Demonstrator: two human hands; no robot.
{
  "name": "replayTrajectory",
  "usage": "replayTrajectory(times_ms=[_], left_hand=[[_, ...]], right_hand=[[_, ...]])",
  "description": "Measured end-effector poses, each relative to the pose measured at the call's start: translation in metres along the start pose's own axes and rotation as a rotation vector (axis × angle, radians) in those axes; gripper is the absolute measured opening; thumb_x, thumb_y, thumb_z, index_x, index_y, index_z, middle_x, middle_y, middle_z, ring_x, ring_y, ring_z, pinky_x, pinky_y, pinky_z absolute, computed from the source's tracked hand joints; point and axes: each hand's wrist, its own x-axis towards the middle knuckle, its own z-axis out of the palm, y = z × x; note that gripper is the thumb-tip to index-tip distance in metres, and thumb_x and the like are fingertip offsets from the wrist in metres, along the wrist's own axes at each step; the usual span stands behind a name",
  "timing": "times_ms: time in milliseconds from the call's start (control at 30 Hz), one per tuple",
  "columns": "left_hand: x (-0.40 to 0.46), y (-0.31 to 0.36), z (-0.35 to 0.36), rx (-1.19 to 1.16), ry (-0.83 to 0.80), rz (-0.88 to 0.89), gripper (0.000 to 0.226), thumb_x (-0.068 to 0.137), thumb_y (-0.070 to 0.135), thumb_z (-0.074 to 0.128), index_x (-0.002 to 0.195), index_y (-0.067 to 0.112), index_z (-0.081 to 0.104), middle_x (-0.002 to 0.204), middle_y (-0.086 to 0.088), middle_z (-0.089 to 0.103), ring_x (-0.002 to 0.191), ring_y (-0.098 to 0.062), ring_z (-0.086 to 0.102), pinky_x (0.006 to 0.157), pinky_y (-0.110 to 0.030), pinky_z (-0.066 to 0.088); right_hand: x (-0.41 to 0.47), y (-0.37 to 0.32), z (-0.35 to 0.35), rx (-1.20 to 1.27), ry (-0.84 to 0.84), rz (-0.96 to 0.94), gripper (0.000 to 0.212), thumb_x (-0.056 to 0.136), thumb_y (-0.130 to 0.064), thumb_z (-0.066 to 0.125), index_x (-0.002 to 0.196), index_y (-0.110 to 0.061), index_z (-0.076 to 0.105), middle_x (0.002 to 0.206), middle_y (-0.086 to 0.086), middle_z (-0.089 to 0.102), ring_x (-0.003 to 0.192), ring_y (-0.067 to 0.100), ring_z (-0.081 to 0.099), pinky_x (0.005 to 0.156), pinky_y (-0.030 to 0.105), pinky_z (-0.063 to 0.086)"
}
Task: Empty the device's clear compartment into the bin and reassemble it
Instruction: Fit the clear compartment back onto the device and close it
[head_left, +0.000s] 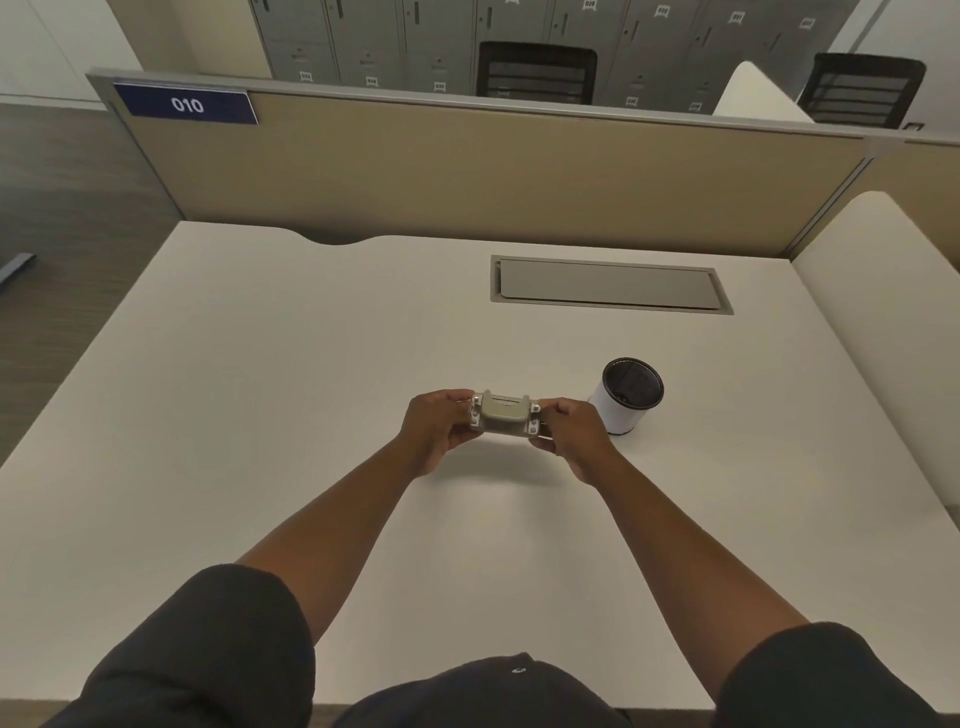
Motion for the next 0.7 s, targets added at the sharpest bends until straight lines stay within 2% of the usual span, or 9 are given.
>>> replayTrajectory(times_ms=[67, 167, 300, 433, 500, 600, 700], left_hand=[[-0.001, -0.001, 0.000, 0.011, 0.000, 0.006, 0.035, 0.074, -0.010, 0.071, 0.108, -0.006, 0.064, 0.102, -0.022, 0.071, 0.084, -0.030, 0.071, 0.075, -0.037, 0.062], [-0.001, -0.003, -0.002, 0.004, 0.006, 0.009, 0.038, 0.073, -0.013, 0.072, 0.109, -0.007, 0.061, 0.100, -0.021, 0.070, 0.084, -0.030, 0.070, 0.071, -0.034, 0.062], [0.000, -0.005, -0.004, 0.010, 0.035, 0.007, 0.037, 0.073, -0.014, 0.072, 0.109, -0.011, 0.061, 0.100, -0.022, 0.069, 0.084, -0.031, 0.071, 0.066, -0.030, 0.061], [0.001, -0.007, -0.001, -0.078, 0.098, -0.004, 0.034, 0.075, -0.013, 0.070, 0.108, -0.008, 0.060, 0.094, -0.020, 0.069, 0.079, -0.027, 0.072, 0.064, -0.028, 0.061], [0.001, -0.008, 0.001, -0.160, 0.120, -0.030, 0.027, 0.078, -0.010, 0.070, 0.103, -0.007, 0.061, 0.097, -0.023, 0.069, 0.082, -0.028, 0.072, 0.066, -0.028, 0.061], [-0.001, -0.012, 0.008, -0.184, 0.044, -0.092, 0.021, 0.079, -0.005, 0.071, 0.100, -0.002, 0.065, 0.095, -0.020, 0.073, 0.082, -0.030, 0.074, 0.066, -0.032, 0.062], [-0.003, -0.017, 0.014, -0.140, -0.034, -0.126, 0.033, 0.080, -0.005, 0.069, 0.106, 0.014, 0.060, 0.088, -0.013, 0.077, 0.083, -0.029, 0.075, 0.068, -0.039, 0.062]], right_hand=[[-0.001, 0.001, 0.001, 0.020, -0.050, 0.018, 0.016, 0.094, -0.002, 0.052, 0.098, -0.004, 0.068, 0.100, 0.015, 0.067, 0.084, 0.023, 0.064, 0.068, 0.028, 0.056], [-0.004, 0.002, -0.001, 0.060, -0.129, 0.020, 0.018, 0.091, 0.007, 0.054, 0.103, 0.002, 0.065, 0.099, 0.016, 0.064, 0.086, 0.023, 0.061, 0.077, 0.028, 0.054], [-0.002, 0.006, -0.002, 0.094, -0.110, 0.042, 0.025, 0.089, 0.011, 0.055, 0.114, 0.012, 0.058, 0.105, 0.021, 0.062, 0.093, 0.030, 0.060, 0.082, 0.033, 0.055], [-0.001, 0.007, -0.001, 0.212, -0.099, 0.111, 0.045, 0.085, 0.014, 0.058, 0.126, -0.003, 0.050, 0.111, 0.025, 0.060, 0.090, 0.032, 0.063, 0.081, 0.036, 0.056], [0.000, 0.008, 0.000, 0.259, -0.121, 0.133, 0.050, 0.084, 0.015, 0.058, 0.129, -0.006, 0.049, 0.113, 0.024, 0.059, 0.089, 0.031, 0.064, 0.081, 0.037, 0.056], [-0.001, 0.009, 0.006, 0.317, -0.130, 0.151, 0.050, 0.082, 0.018, 0.058, 0.126, -0.004, 0.050, 0.109, 0.021, 0.061, 0.086, 0.028, 0.066, 0.083, 0.037, 0.057], [-0.003, 0.013, 0.015, 0.373, -0.103, 0.165, 0.047, 0.082, 0.020, 0.057, 0.122, -0.004, 0.050, 0.101, 0.019, 0.065, 0.085, 0.028, 0.067, 0.084, 0.036, 0.057]])
